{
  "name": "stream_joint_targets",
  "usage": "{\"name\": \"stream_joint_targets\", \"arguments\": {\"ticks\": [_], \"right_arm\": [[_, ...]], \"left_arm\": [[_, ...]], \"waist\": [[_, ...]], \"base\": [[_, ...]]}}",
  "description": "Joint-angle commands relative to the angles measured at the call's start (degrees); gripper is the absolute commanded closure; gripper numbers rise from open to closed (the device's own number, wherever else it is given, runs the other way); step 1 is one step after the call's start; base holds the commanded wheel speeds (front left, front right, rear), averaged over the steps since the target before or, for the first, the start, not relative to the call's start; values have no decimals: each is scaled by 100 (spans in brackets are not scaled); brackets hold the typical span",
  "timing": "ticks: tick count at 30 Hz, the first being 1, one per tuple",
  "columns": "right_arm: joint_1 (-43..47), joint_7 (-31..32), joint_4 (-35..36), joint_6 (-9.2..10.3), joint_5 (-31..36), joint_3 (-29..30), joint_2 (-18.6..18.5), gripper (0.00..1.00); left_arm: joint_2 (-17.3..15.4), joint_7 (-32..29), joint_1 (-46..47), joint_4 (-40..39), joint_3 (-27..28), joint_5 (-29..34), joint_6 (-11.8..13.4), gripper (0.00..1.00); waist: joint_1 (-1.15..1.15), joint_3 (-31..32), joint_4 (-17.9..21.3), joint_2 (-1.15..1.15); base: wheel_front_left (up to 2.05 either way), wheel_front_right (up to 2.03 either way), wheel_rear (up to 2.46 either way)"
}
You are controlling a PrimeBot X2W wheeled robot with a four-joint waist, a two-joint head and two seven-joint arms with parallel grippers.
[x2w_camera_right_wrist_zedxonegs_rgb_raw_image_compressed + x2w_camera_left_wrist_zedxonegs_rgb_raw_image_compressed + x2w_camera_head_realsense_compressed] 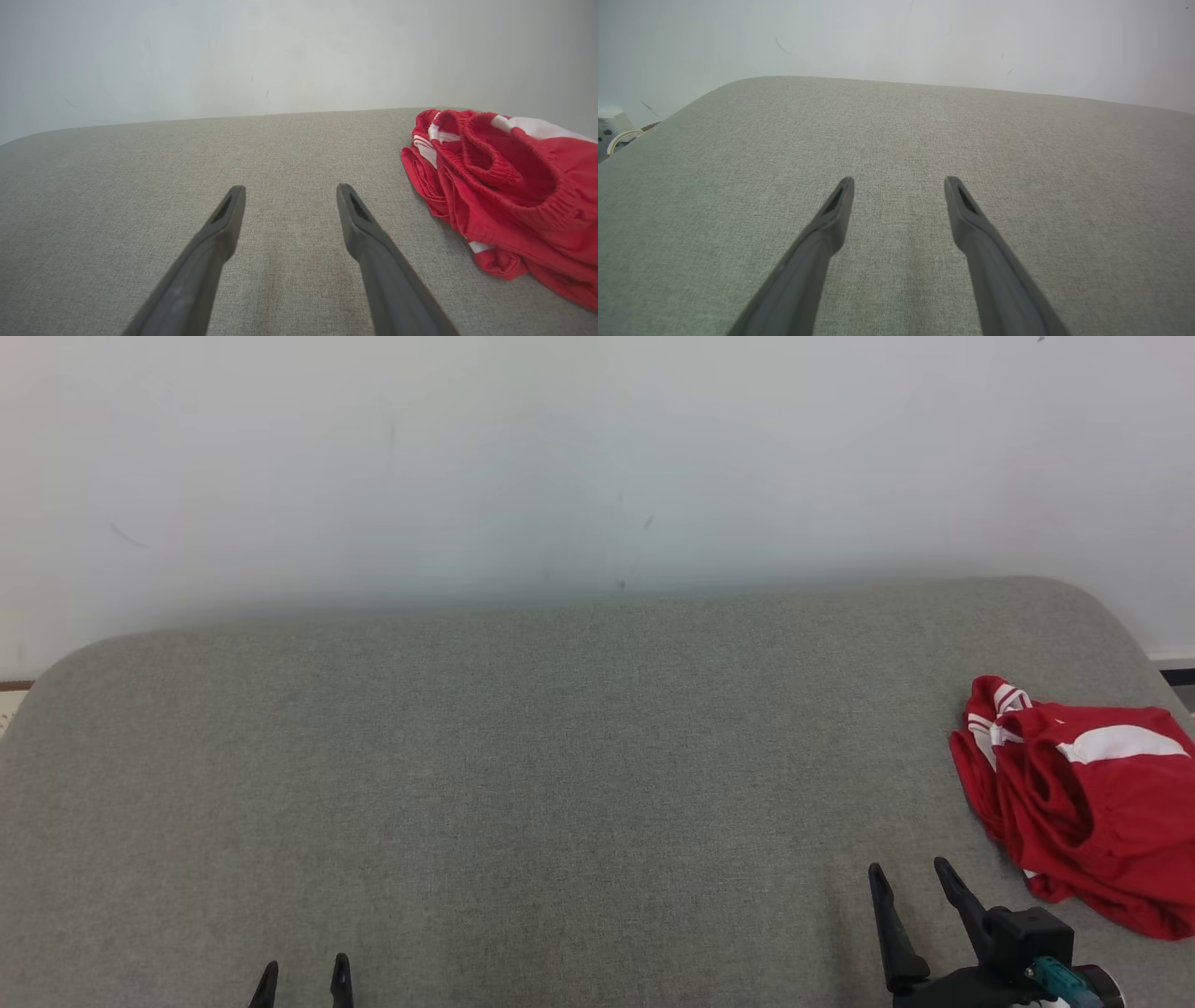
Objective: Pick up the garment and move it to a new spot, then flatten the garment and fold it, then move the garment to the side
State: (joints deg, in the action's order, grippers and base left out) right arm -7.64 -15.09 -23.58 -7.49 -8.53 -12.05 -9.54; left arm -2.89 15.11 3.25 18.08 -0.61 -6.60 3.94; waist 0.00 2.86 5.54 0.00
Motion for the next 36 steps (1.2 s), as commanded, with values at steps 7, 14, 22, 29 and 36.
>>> {"name": "stream_joint_targets", "arguments": {"ticks": [7, 14, 22, 29, 36], "right_arm": [[-19, 1, -46, 3, 66, 0, -30, 0], [-28, 1, -69, 3, 57, 10, -8, 0], [-58, 1, -117, 3, 68, 29, 6, 0], [-82, 1, -137, 3, 85, 13, 16, 0], [-32, 0, -156, 0, 39, 3, 18, 100]], "left_arm": [[-7, 2, -62, -70, 36, -100, -97, 0], [-7, 2, -89, -83, 52, -101, -129, 0], [-7, 2, -78, -72, 49, -108, -119, 0], [-7, 2, -91, -59, 51, -111, -98, 0], [2, 0, -65, -4, 52, -188, -235, 100]], "waist": [[0, -3, 12, 0], [0, -5, 25, 0], [0, -3, 46, 0], [0, -7, 77, 0], [0, 3, 107, 0]], "base": [[0, 0, 0], [0, 0, 0], [0, 0, 0], [0, 0, 0], [0, 0, 0]]}}
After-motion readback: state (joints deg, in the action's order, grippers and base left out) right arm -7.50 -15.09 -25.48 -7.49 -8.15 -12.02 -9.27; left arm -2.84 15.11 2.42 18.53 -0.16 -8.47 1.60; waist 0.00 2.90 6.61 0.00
